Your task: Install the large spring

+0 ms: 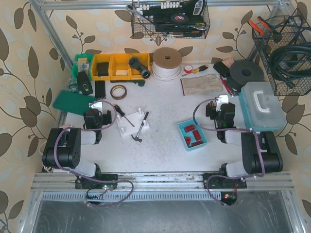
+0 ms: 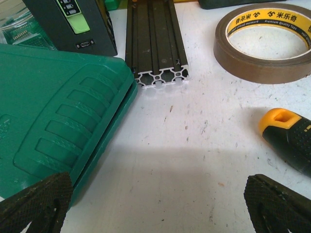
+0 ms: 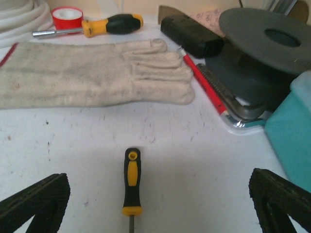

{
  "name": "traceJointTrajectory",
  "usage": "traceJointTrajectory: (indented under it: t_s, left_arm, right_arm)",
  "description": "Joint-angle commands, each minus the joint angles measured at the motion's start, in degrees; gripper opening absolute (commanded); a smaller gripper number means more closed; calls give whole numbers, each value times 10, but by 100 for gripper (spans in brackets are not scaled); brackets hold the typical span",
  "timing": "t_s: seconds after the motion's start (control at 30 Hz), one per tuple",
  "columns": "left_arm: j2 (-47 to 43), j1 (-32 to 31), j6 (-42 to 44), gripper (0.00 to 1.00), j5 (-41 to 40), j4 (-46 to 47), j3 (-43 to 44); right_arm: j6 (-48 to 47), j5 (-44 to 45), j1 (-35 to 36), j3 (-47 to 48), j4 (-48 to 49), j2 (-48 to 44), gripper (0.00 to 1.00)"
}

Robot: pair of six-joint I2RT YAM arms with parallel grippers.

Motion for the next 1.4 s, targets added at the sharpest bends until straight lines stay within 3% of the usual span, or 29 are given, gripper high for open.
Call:
traceJointTrajectory:
  t_s: [0.0, 0.1, 0.2, 0.33, 0.43, 0.53, 0.63, 0.8, 0.93, 1.03, 1.23, 1.37]
  left_arm:
    - [-29, 4, 2, 98, 0, -9, 22]
    - [-103, 5, -4, 98, 4, -140, 64]
    - [-168, 4, -18, 98, 17, -195, 82]
    - [-246, 5, -78, 98, 9, -342, 144]
    - [-267, 4, -141, 98, 6, -483, 228]
    - [-267, 5, -183, 98, 21, -617, 323]
    - [-268, 5, -217, 98, 37, -704, 368]
    - [-308, 5, -337, 98, -7, -772, 363]
    - [-338, 5, -395, 98, 18, -781, 333]
    - [-351, 5, -441, 97, 55, -756, 300]
    - [-348, 5, -564, 79, 97, -722, 257]
    - [-319, 5, -632, 60, 106, -716, 256]
  right_arm:
    - [0, 18, 3, 53, -122, -79, 100]
    - [5, 14, 3, 72, -167, -132, 100]
    - [20, -7, 3, 94, -226, -183, 100]
    - [70, -30, 3, 164, -371, -234, 100]
    - [153, -9, 3, 243, -490, -253, 100]
    - [260, 40, 1, 331, -674, -256, 100]
    - [272, 23, -5, 383, -760, -246, 100]
    - [278, -57, -11, 392, -779, -248, 100]
    - [296, -115, -6, 376, -774, -261, 100]
    - [286, -143, 39, 349, -742, -279, 96]
    - [241, -45, 229, 304, -705, -289, 95]
    - [221, 9, 311, 268, -668, -274, 96]
